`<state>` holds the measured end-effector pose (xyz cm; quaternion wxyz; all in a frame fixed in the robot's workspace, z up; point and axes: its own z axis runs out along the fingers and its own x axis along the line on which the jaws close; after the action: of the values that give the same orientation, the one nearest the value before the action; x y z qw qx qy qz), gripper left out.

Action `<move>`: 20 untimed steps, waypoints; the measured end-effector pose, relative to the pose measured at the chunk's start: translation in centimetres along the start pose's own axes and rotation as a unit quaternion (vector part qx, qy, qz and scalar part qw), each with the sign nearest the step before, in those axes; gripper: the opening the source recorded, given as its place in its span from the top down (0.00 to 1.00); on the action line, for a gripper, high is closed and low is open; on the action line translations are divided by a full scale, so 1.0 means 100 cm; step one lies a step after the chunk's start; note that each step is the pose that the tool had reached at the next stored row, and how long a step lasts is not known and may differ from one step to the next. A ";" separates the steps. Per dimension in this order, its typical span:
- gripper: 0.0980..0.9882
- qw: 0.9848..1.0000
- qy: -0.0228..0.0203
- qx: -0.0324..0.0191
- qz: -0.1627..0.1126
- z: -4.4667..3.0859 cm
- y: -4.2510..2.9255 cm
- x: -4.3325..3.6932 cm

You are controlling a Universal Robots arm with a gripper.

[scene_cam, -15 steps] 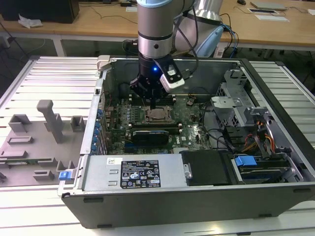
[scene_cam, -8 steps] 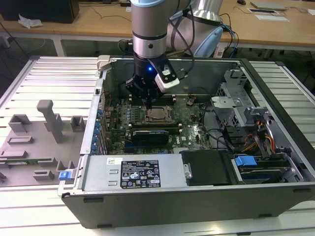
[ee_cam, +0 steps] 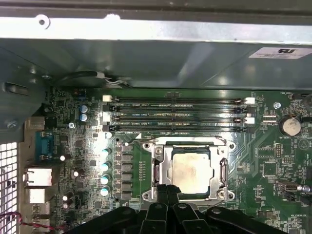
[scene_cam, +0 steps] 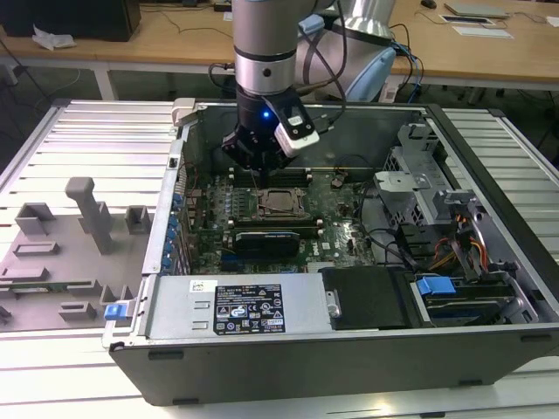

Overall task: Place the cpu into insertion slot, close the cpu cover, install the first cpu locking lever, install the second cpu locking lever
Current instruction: 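Install the first cpu locking lever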

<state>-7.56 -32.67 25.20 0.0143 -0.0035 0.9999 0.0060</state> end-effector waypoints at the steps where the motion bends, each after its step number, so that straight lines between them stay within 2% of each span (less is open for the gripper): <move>1: 0.99 1.000 0.000 0.000 0.000 0.0000 0.0000 0.0009; 7: 0.99 1.000 -0.001 0.000 0.000 -0.0002 0.0001 0.0104; 11: 0.99 1.000 -0.004 -0.005 0.000 -0.0002 0.0001 0.0204; 12: 0.99 1.000 -0.006 -0.011 0.000 -0.0001 0.0002 0.0240; 13: 0.99 1.000 -0.006 -0.014 0.000 -0.0001 0.0002 0.0259; 16: 0.99 1.000 -0.008 -0.020 0.000 0.0001 0.0002 0.0320; 18: 0.99 1.000 -0.009 -0.026 0.001 0.0002 0.0002 0.0352; 20: 0.99 0.999 -0.010 -0.041 0.001 0.0002 0.0002 0.0392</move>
<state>-11.48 -32.67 25.07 0.0241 -0.0029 0.9986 0.0475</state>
